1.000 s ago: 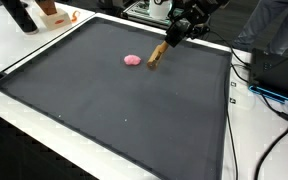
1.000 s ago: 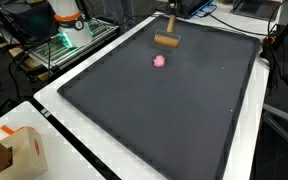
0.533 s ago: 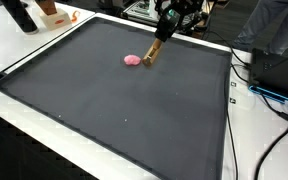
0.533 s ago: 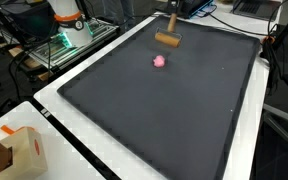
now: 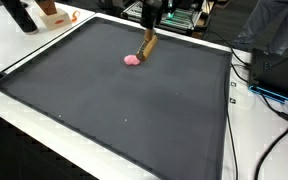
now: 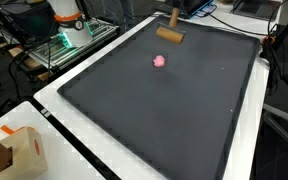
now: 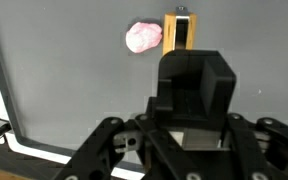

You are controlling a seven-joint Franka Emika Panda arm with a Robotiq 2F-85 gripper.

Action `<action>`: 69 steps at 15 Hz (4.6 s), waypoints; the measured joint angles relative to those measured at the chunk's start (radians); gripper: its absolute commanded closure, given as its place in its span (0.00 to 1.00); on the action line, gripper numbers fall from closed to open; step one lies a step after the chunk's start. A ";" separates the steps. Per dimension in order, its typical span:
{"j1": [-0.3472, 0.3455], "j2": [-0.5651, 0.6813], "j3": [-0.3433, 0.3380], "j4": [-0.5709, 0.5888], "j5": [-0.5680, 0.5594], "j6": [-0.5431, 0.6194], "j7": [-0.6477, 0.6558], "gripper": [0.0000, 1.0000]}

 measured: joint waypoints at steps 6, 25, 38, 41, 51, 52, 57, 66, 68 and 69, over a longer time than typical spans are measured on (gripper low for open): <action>-0.054 -0.089 -0.042 -0.003 0.124 0.018 -0.203 0.76; -0.072 -0.251 -0.064 -0.050 0.173 0.024 -0.408 0.76; -0.075 -0.117 -0.110 -0.078 0.364 0.013 -0.903 0.76; -0.084 -0.111 -0.122 -0.110 0.403 0.039 -0.985 0.76; -0.090 -0.096 -0.129 -0.237 0.421 0.227 -1.043 0.76; -0.090 -0.092 -0.129 -0.246 0.421 0.244 -1.043 0.76; -0.089 -0.069 -0.124 -0.276 0.411 0.317 -1.043 0.76; -0.088 -0.033 -0.106 -0.286 0.302 0.366 -0.960 0.76; -0.088 -0.032 -0.102 -0.286 0.266 0.377 -0.923 0.76; -0.088 -0.031 -0.101 -0.286 0.252 0.381 -0.908 0.76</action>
